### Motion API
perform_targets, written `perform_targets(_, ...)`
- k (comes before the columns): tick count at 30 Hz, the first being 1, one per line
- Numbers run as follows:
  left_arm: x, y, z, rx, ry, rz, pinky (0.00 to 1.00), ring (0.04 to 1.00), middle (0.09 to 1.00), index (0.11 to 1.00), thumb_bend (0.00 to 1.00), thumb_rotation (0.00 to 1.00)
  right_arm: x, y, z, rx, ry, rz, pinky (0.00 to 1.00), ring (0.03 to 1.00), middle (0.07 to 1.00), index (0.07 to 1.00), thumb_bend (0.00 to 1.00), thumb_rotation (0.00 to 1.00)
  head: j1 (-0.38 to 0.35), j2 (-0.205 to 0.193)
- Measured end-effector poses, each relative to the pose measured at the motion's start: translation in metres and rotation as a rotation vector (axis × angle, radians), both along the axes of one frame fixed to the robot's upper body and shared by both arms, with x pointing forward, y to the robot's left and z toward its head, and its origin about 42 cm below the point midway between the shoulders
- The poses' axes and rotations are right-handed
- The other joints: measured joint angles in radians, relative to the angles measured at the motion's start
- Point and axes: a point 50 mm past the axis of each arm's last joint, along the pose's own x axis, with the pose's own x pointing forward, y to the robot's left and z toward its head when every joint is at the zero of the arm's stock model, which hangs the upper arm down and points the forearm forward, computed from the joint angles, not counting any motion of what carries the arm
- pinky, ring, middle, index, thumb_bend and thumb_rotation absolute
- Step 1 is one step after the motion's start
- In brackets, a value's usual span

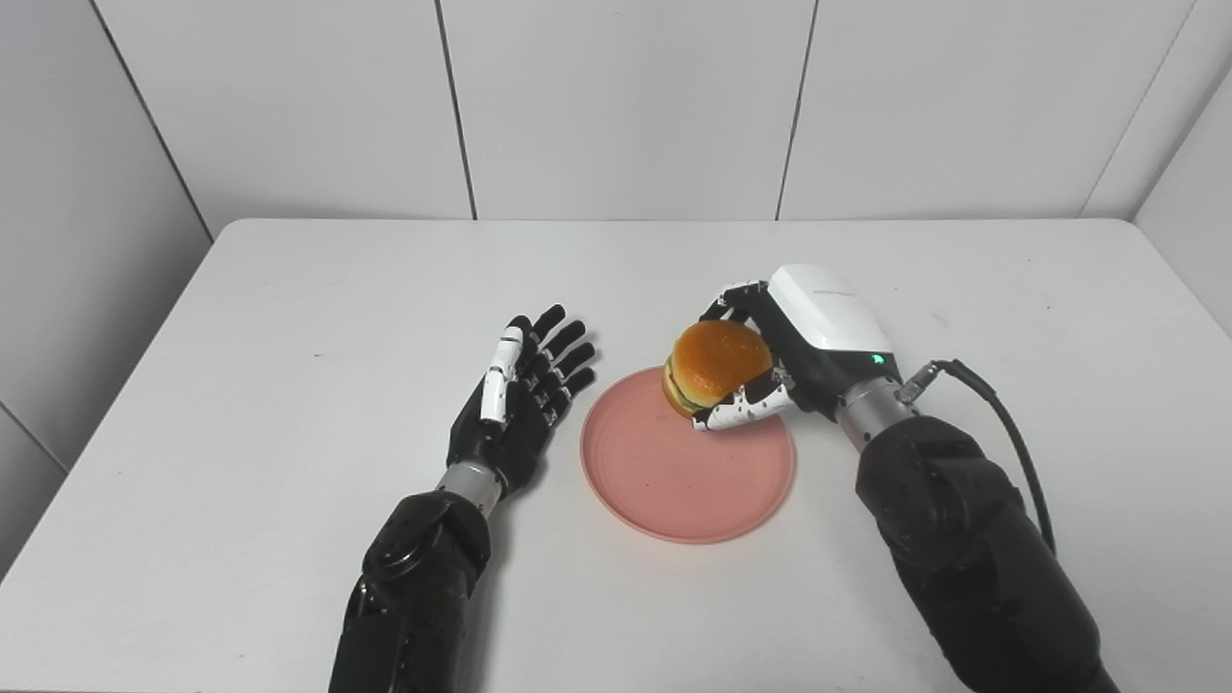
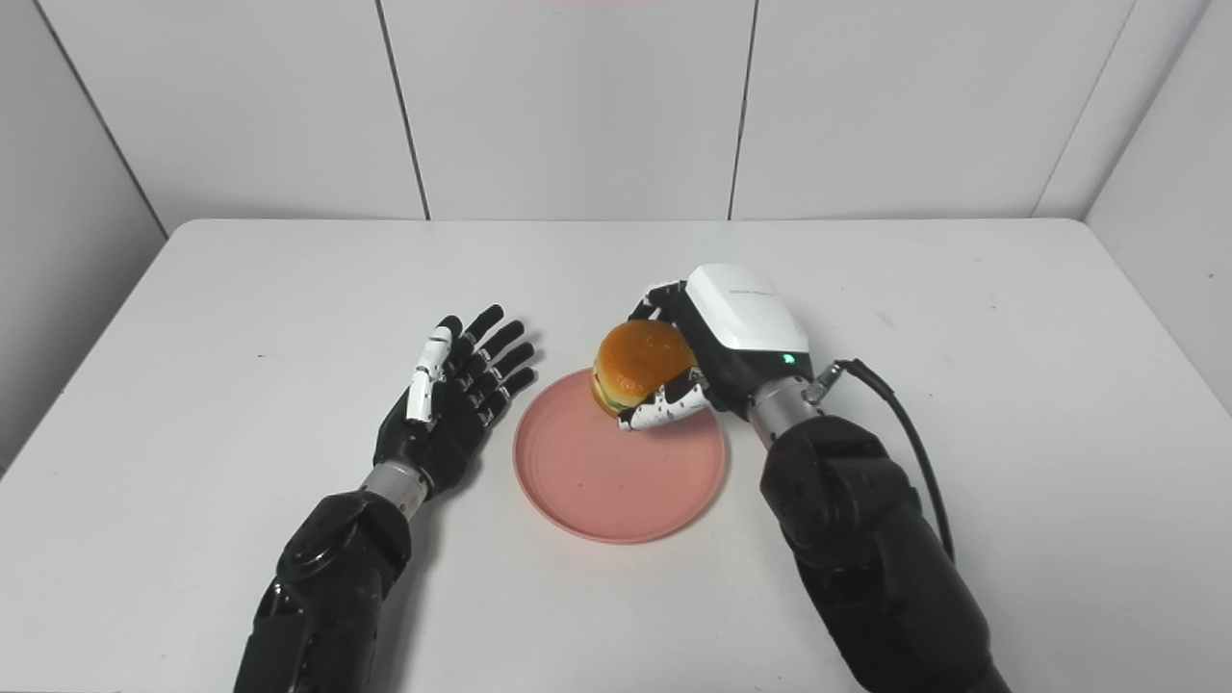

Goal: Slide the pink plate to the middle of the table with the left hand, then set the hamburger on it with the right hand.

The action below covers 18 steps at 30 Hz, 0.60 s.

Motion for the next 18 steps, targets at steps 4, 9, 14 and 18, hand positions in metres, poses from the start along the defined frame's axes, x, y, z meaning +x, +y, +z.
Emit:
perform_targets(4,0.001,-0.002,0.001,0.013,-0.004,-0.006,0.93,0.904,0.912,0.911,0.36,1.00,-0.001,0.010,-0.010,0.001,0.036,0.014,0.19,0.258,0.330,0.479,0.51,0.12,-0.002,0.005)
perform_targets(9,0.001,-0.003,0.002,0.017,0.000,-0.009,0.92,0.898,0.906,0.905,0.36,1.00,-0.001,0.013,-0.020,-0.018,0.061,0.017,0.18,0.250,0.316,0.475,0.51,0.12,-0.018,0.009)
perform_targets(14,0.001,-0.004,0.002,0.016,0.005,-0.008,0.92,0.901,0.911,0.909,0.36,1.00,-0.003,0.016,-0.027,-0.038,0.078,0.025,0.17,0.240,0.312,0.475,0.51,0.12,-0.021,0.014)
perform_targets(18,0.000,-0.005,0.002,0.017,0.007,-0.013,0.92,0.907,0.915,0.915,0.36,1.00,-0.004,0.016,-0.031,-0.050,0.086,0.027,0.15,0.210,0.275,0.471,0.51,0.12,-0.023,0.018)
